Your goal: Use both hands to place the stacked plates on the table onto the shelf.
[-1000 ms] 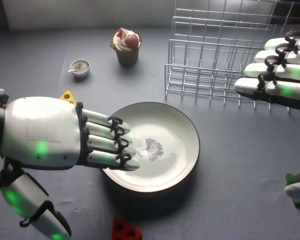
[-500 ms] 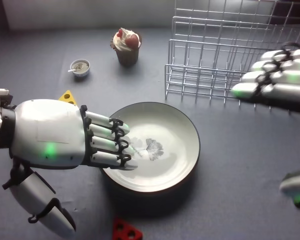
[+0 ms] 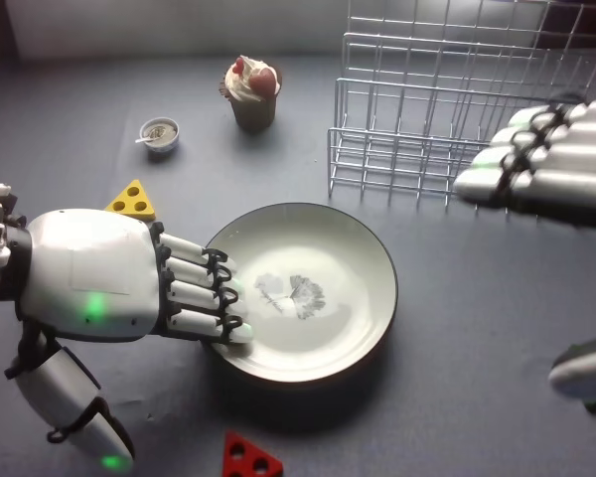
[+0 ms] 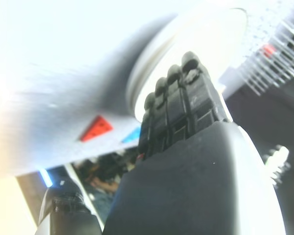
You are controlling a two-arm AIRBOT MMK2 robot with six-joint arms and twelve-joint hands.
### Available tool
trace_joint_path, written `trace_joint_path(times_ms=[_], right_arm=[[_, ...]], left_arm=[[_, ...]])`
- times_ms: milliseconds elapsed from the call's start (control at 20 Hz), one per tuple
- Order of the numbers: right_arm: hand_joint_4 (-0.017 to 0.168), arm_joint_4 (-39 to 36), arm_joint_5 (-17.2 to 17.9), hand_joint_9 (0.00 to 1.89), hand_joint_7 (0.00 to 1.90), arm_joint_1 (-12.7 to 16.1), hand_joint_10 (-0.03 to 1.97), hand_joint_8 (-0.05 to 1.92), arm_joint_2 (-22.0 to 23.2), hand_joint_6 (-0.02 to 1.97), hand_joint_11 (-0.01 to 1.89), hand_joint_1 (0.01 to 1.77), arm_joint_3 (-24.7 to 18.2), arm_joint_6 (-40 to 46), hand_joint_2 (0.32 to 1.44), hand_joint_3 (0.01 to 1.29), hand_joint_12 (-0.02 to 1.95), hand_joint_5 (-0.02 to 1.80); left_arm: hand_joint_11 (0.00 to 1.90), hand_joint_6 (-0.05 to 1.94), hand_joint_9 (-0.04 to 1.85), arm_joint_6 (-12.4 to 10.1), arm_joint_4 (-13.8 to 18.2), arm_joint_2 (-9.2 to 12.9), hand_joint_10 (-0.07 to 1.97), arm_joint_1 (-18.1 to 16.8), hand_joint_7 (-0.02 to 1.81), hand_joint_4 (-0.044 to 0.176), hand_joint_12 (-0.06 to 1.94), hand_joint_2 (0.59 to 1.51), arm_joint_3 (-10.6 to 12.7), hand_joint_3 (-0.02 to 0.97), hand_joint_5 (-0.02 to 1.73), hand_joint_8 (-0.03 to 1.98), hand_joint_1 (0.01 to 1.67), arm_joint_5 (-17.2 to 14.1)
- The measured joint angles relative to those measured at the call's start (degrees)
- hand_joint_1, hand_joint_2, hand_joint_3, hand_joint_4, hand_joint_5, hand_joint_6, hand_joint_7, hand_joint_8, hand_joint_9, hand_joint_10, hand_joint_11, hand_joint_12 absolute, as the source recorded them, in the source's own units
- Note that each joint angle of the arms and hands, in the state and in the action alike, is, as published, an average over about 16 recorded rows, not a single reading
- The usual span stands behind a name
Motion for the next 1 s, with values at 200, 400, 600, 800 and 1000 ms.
trace_joint_path(times_ms=[200, 400, 600, 800, 1000], right_arm=[[0.004, -2.6, 0.4, 0.18, 0.17, -0.1, 0.00, 0.00, -0.8, 0.01, 0.18, 0.11, 0.2, 0.2, 0.99, 0.02, 0.02, 0.15], [0.003, -4.5, 0.4, 0.16, 0.15, -0.1, 0.00, 0.00, -1.3, 0.01, 0.17, 0.10, 0.7, 0.1, 0.98, 0.02, 0.02, 0.13], [0.003, -5.3, 0.1, 0.15, 0.14, -0.1, 0.00, 0.00, -1.9, 0.01, 0.15, 0.09, 1.4, -0.6, 0.98, 0.02, 0.02, 0.12], [0.003, -5.5, -0.6, 0.15, 0.14, -0.1, 0.00, 0.00, -2.6, 0.01, 0.14, 0.09, 2.5, -2.2, 0.98, 0.02, 0.02, 0.12], [0.003, -5.5, -1.6, 0.15, 0.14, -0.1, 0.00, 0.00, -3.3, 0.01, 0.13, 0.08, 3.6, -4.6, 0.98, 0.02, 0.02, 0.11]], left_arm=[[0.17, 0.00, 0.18, 0.3, 0.6, -0.5, 0.00, 0.6, 0.17, -0.002, 0.04, 0.909, 0.7, -0.004, 0.11, 0.01, 0.02, 0.1], [0.17, 0.00, 0.18, 0.6, 1.0, -0.9, 0.00, 1.0, 0.16, -0.005, 0.04, 0.911, 1.2, -0.004, 0.11, 0.00, 0.02, 0.1], [0.17, -0.01, 0.18, 0.9, 1.1, -1.3, 0.00, 1.3, 0.15, -0.007, 0.04, 0.914, 1.7, -0.004, 0.10, 0.00, 0.02, 0.0], [0.17, -0.01, 0.18, 1.0, 0.8, -2.0, 0.00, 1.6, 0.14, -0.007, 0.03, 0.916, 2.0, -0.004, 0.09, 0.00, 0.02, -0.1], [0.17, -0.01, 0.17, 1.0, 0.1, -2.7, -0.01, 1.8, 0.12, -0.007, 0.03, 0.918, 2.0, -0.005, 0.08, 0.00, 0.02, 0.0]])
